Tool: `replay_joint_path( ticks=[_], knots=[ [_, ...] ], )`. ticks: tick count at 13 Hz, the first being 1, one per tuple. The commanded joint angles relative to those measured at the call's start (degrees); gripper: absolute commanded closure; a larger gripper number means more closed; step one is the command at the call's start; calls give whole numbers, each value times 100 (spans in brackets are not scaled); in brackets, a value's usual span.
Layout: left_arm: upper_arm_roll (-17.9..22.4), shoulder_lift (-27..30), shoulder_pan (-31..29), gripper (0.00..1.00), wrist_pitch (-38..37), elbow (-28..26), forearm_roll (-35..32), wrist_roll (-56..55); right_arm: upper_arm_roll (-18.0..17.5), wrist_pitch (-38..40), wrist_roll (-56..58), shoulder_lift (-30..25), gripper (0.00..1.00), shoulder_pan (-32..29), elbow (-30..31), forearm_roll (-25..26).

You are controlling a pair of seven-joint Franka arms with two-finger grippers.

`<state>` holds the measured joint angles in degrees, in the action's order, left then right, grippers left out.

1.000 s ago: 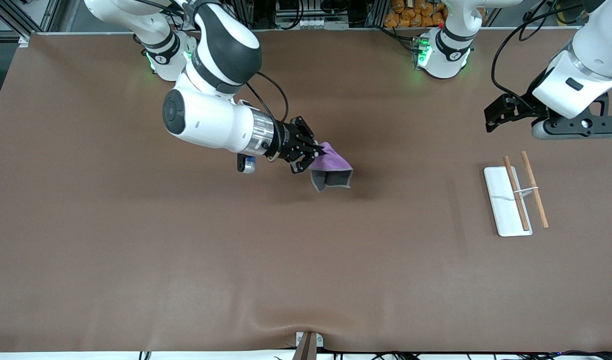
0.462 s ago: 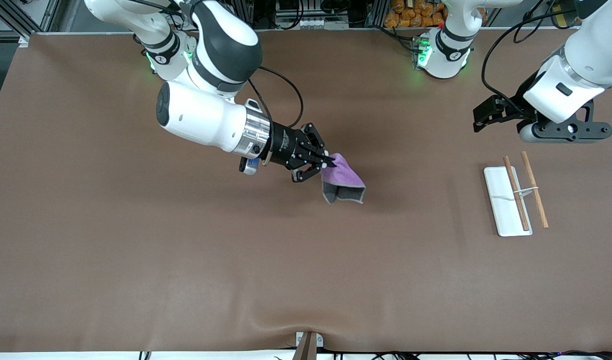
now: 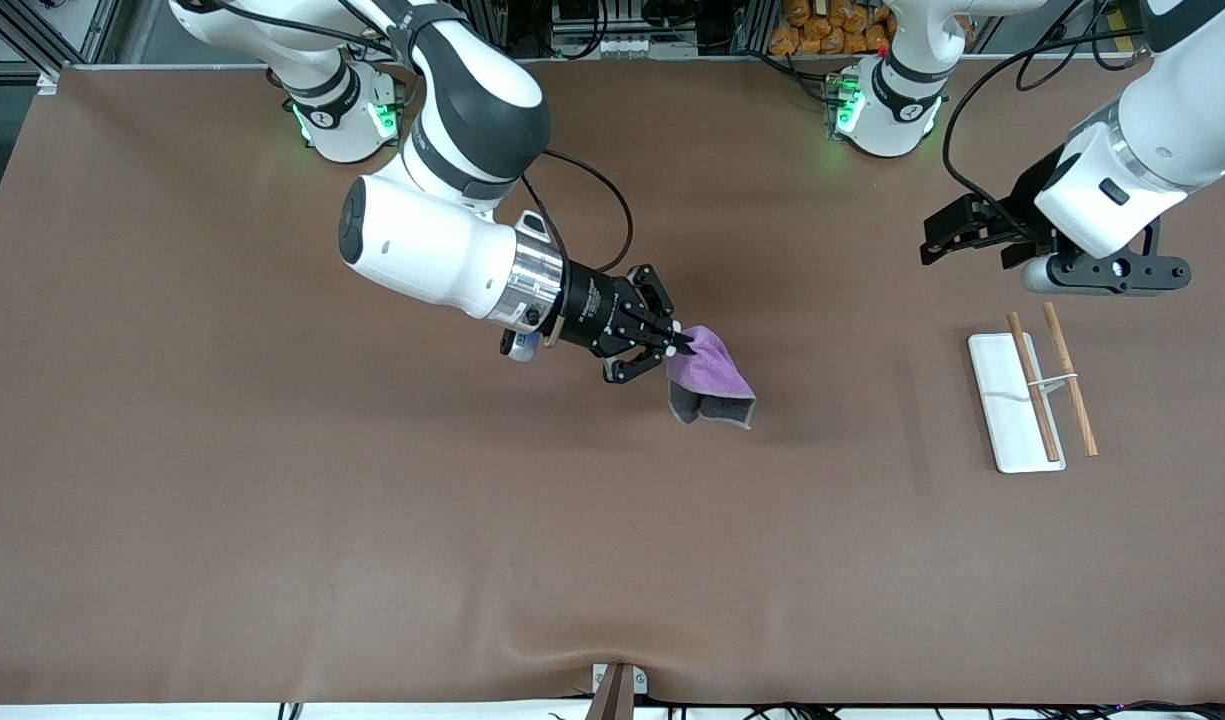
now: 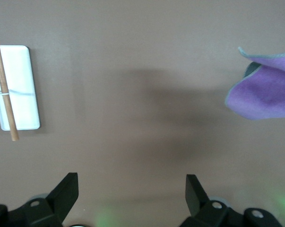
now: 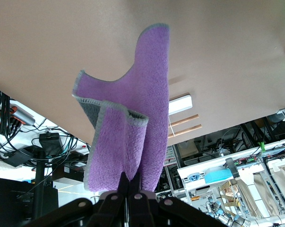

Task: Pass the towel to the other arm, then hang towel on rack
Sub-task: 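Hold the towel up with the right gripper while the left gripper approaches, then grasp the hanging towel with the left gripper beside the right gripper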

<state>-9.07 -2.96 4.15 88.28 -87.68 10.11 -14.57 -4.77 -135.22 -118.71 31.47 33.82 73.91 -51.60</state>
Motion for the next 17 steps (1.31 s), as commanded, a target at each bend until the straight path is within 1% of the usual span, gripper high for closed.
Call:
replay_joint_path(
  ticks=[1,4,5,7,9,10,11,13,15,17],
  knots=[
    [-34,-82,165,0,83,49,87,-213,38,-49,-161,114,100,98,-219,-52],
    [-43,-187,165,0,93,40,245,-283,38,-57,-161,114,100,107,-219,-52],
    [-34,-205,148,0,93,49,402,-274,38,-57,-161,114,100,107,-219,-44],
    [-25,-388,113,0,110,66,928,-449,38,-57,-161,114,100,116,-219,-43],
    [-34,-582,165,0,538,93,1237,-992,38,-66,-161,114,100,116,-227,-43],
    [-34,-774,165,0,784,232,1465,-1300,38,-66,-161,122,100,116,-219,-43],
    [-34,-1037,174,0,865,416,1693,-1616,38,-66,-161,122,100,124,-219,-43],
    [-34,-1512,287,6,1032,777,1766,-2266,38,-66,-161,114,100,133,-219,-43],
    [-34,-1847,481,12,1505,918,1766,-3118,38,-66,-161,122,100,168,-219,-52],
    [-34,-2146,665,16,1989,1042,1766,-3604,38,-58,-161,114,100,221,-219,-43]
  ],
)
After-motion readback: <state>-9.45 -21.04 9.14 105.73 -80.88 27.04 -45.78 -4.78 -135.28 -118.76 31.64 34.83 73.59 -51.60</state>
